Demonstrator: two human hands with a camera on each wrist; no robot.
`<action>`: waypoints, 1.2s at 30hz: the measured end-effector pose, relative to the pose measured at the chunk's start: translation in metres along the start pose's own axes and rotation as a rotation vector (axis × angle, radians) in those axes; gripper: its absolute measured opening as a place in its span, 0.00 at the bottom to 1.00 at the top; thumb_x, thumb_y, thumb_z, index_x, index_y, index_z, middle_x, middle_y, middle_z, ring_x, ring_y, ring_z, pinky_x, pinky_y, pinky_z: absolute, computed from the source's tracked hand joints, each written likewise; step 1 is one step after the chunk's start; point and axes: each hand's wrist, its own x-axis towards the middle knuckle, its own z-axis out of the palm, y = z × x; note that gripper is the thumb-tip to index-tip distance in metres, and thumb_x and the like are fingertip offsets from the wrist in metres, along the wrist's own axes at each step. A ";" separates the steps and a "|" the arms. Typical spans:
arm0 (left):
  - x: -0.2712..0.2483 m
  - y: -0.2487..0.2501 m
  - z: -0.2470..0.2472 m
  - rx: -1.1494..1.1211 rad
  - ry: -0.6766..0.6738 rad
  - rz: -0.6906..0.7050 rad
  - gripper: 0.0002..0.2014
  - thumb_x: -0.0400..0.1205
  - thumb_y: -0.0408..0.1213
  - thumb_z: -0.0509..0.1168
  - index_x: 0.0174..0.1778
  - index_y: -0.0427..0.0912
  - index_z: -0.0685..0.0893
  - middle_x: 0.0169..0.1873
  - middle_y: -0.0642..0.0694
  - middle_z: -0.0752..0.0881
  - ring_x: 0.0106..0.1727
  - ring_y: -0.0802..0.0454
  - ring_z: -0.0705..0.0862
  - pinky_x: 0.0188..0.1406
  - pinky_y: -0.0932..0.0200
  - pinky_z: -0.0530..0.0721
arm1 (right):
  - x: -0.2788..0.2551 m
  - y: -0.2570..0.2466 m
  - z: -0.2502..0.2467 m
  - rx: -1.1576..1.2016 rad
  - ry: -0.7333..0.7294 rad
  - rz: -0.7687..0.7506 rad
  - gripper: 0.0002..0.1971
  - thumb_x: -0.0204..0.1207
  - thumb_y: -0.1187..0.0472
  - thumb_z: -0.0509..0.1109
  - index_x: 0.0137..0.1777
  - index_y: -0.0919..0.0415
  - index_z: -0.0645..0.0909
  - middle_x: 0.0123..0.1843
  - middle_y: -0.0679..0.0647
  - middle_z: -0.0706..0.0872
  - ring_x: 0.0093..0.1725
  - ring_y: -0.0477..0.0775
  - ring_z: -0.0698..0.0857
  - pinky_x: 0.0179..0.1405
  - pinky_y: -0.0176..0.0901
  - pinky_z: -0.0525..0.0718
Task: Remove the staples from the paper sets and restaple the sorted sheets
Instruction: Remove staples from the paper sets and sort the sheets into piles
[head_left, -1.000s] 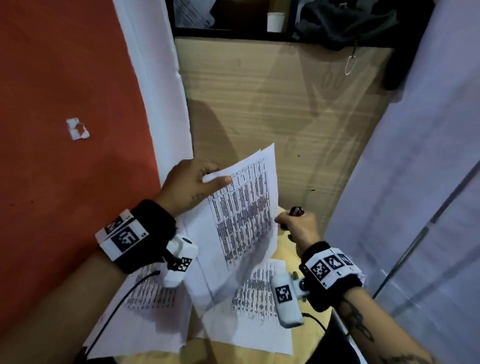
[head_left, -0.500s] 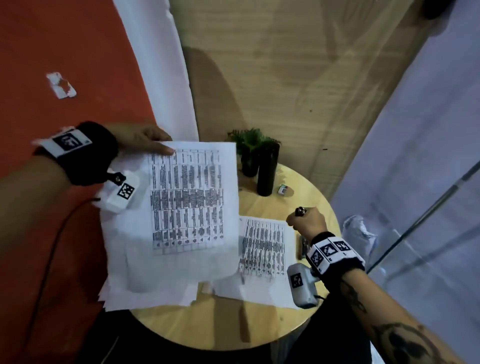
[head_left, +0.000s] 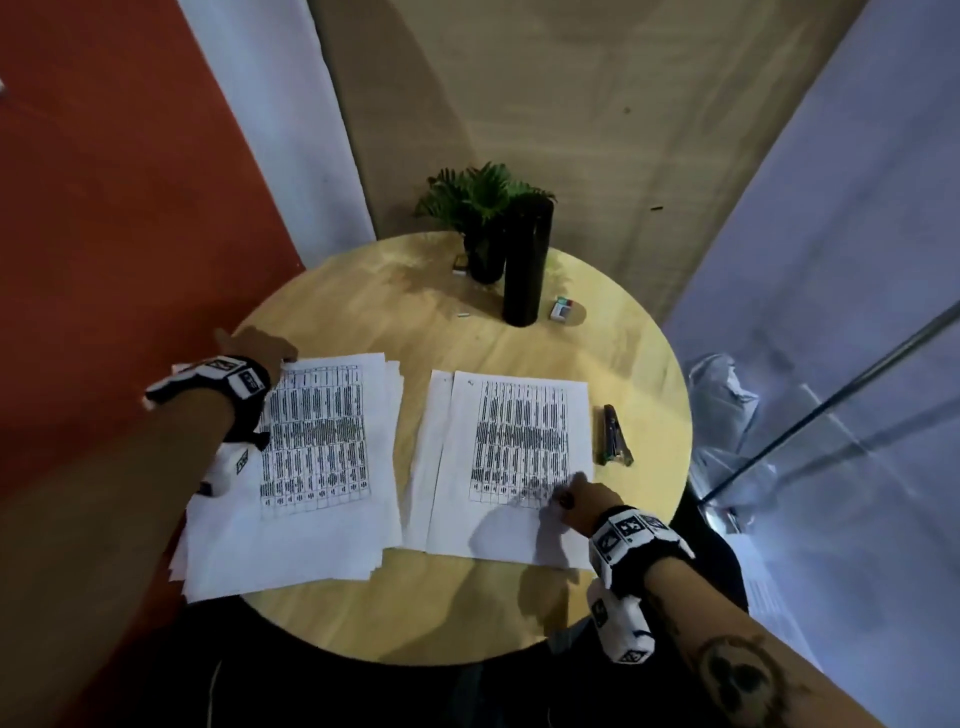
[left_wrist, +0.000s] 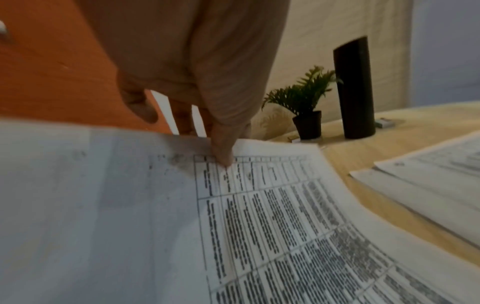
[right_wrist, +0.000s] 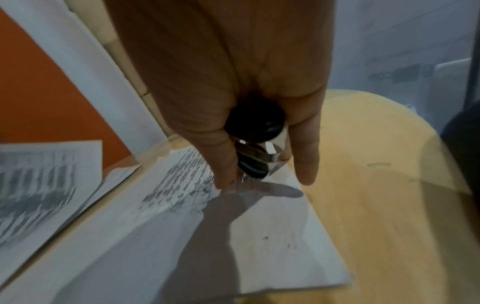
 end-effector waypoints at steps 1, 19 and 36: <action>0.005 0.005 0.002 0.048 0.017 0.000 0.17 0.87 0.35 0.56 0.68 0.56 0.79 0.70 0.47 0.79 0.72 0.44 0.72 0.74 0.49 0.60 | 0.003 0.000 0.002 -0.013 -0.010 0.012 0.21 0.82 0.58 0.60 0.69 0.69 0.62 0.63 0.65 0.80 0.61 0.63 0.82 0.41 0.42 0.72; -0.014 0.207 0.042 -0.729 -0.250 -0.114 0.39 0.74 0.53 0.72 0.73 0.31 0.69 0.71 0.35 0.75 0.71 0.35 0.75 0.68 0.48 0.75 | 0.004 -0.003 -0.013 -0.250 -0.019 -0.047 0.11 0.81 0.58 0.61 0.59 0.62 0.75 0.64 0.63 0.80 0.63 0.63 0.81 0.55 0.46 0.78; -0.019 0.189 0.069 -1.047 -0.447 -0.265 0.30 0.75 0.39 0.74 0.70 0.27 0.75 0.71 0.39 0.77 0.71 0.39 0.76 0.73 0.52 0.72 | 0.004 -0.004 -0.011 -0.166 0.021 -0.024 0.17 0.81 0.60 0.61 0.66 0.68 0.73 0.64 0.62 0.79 0.63 0.64 0.80 0.55 0.49 0.80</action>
